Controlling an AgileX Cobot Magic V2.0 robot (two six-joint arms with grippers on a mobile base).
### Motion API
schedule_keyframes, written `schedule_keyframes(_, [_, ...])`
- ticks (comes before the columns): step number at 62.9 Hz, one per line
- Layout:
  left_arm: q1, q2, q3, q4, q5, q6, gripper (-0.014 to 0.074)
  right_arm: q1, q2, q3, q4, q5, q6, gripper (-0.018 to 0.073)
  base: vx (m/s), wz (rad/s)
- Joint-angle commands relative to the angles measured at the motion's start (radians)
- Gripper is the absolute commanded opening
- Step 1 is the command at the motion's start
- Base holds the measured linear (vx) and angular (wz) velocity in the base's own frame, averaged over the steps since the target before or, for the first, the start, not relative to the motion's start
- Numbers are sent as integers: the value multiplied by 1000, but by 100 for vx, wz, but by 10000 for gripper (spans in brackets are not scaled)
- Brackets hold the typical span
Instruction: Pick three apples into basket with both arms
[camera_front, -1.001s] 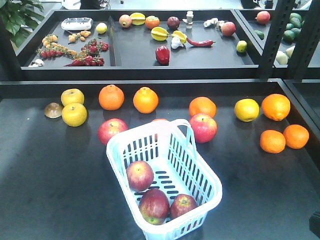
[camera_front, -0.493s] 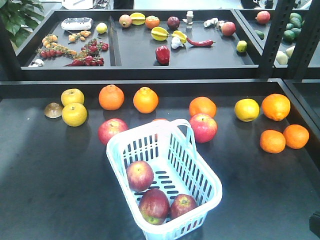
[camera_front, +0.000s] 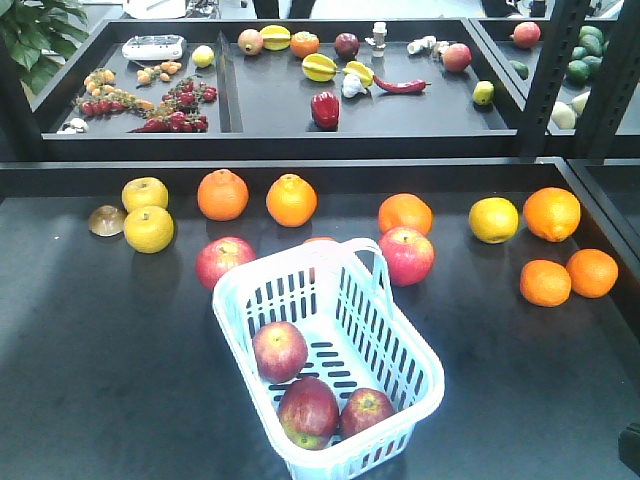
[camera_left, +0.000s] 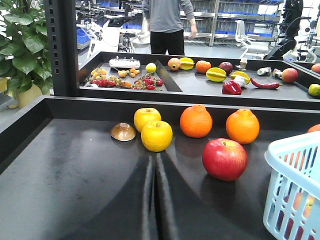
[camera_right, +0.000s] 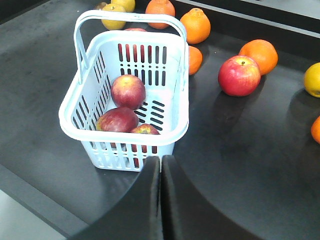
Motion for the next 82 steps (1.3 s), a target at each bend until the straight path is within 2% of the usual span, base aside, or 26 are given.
schedule_keyframes(1, [-2, -14, -17, -7, -79, -12, -6, -1, 10, -25, 5, -72, 1, -8, 0, 0])
schedule_keyframes(67, [-2, -14, -18, -7, -79, -12, -6, -1, 3, -22, 7, -74, 1, -8, 0, 0])
schedule_keyframes(77, [-2, -14, -18, -7, -79, -12, -6, -1, 3, 90, 9, -187, 25, -8, 0, 0])
schedule_keyframes(82, [-2, -14, -18, -7, -79, -12, -6, -2, -11, 158, 10, -270, 94, -8, 0, 0])
